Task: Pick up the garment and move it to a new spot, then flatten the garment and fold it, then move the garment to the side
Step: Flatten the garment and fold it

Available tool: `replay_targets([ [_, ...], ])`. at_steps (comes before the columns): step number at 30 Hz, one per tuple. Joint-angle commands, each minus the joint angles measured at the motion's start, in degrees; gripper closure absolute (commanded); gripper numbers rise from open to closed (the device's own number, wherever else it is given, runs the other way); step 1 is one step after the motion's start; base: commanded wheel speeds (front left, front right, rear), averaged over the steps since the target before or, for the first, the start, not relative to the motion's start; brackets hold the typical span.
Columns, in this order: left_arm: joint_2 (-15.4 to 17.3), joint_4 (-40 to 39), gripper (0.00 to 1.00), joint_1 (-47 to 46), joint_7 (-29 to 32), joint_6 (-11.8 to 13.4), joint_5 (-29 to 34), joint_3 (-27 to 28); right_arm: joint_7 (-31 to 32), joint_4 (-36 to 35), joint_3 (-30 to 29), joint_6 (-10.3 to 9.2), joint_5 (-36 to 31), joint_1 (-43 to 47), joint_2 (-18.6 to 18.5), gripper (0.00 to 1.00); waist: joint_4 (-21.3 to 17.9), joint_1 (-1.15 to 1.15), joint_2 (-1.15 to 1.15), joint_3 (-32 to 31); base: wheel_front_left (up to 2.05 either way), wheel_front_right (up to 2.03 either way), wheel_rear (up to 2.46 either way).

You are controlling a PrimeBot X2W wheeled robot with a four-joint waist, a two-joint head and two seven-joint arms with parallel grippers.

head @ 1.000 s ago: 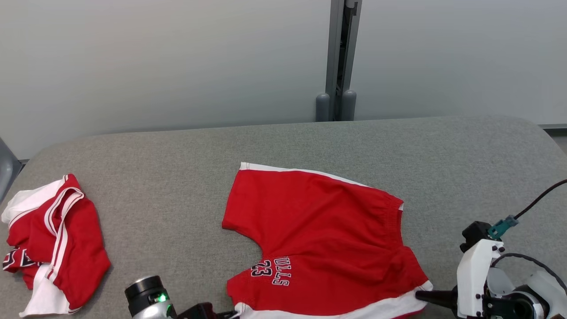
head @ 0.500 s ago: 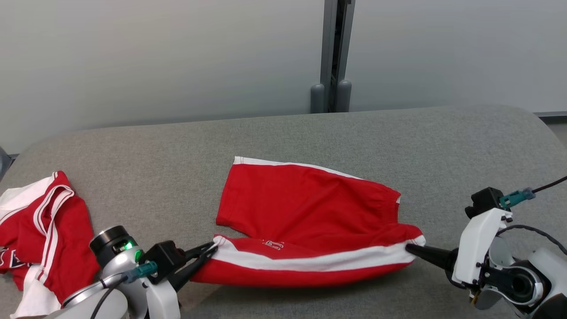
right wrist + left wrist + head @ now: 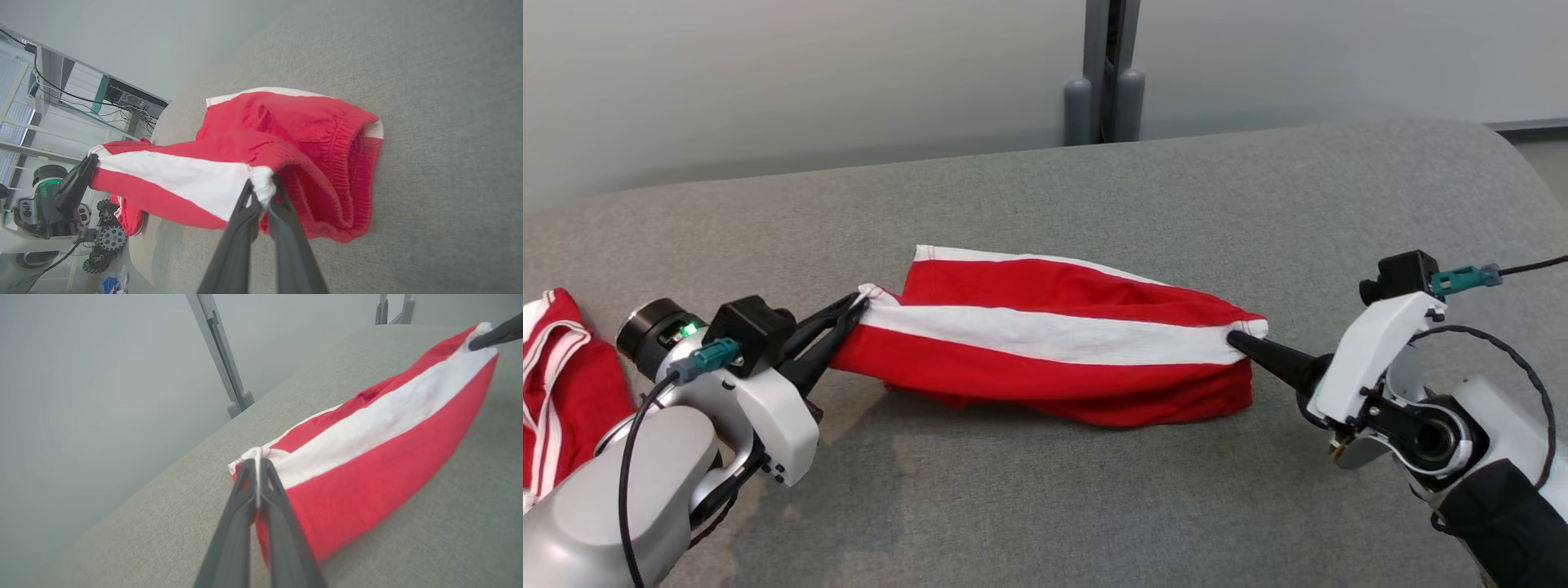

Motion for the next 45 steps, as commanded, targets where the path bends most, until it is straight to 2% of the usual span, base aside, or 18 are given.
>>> replay_targets([
  [1, -0.42, 1.15, 1.0, -1.48, -0.52, -0.18, -0.24, 0.57, -1.05, 0.85, -0.02, 0.01, -0.83, -1.11, 0.71, 1.0, -1.48, 0.0, 0.0, 1.53, 0.0, 0.0, 0.0],
  [13, -2.09, 9.95, 1.0, -6.97, -1.47, -0.87, -2.67, 3.01, -5.38, 7.68, 0.83, 0.01, -4.75, -7.91, 6.78, 1.0, -5.81, 0.0, 0.0, 6.31, 0.0, 0.0, 0.0],
  [22, -2.83, 14.82, 1.0, -11.98, 0.82, -1.19, -4.59, 0.03, -8.21, 11.71, 2.68, 0.01, -5.96, -12.16, 10.93, 1.0, -8.31, 0.0, 0.0, 9.2, 0.0, 0.0, 0.0],
  [29, -2.81, 17.49, 1.0, -13.82, 3.14, -1.09, -7.18, -2.75, -10.18, 13.26, 3.5, 0.01, -5.8, -13.74, 12.01, 1.0, -8.34, 0.0, 0.0, 10.21, 0.0, 0.0, 0.0],
  [42, -4.41, 20.99, 1.0, -14.93, 2.97, -1.1, -11.15, -5.84, -11.89, 15.14, 5.7, 0.01, -5.05, -14.86, 12.06, 1.0, -7.92, 0.0, 0.0, 11.1, 0.0, 0.0, 0.0],
  [43, -4.56, 21.31, 0.72, -15.17, 2.93, -1.1, -11.38, -6.01, -12.08, 15.23, 5.86, 0.01, -5.0, -14.86, 12.08, 1.0, -7.88, 0.0, 0.0, 11.1, 0.0, 0.0, 0.0],
  [44, -4.66, 22.0, 0.0, -15.53, 2.49, -1.1, -11.76, -5.67, -12.63, 15.35, 5.97, 0.01, -5.16, -14.99, 11.97, 0.75, -7.82, 0.0, 0.0, 11.11, 0.0, 0.0, 0.0],
  [45, -4.99, 22.66, 0.0, -15.7, 2.33, -1.1, -12.1, -5.33, -13.01, 15.51, 6.09, 0.01, -5.31, -15.1, 11.92, 0.25, -7.72, 0.0, 0.0, 11.06, 0.0, 0.0, 0.0],
])
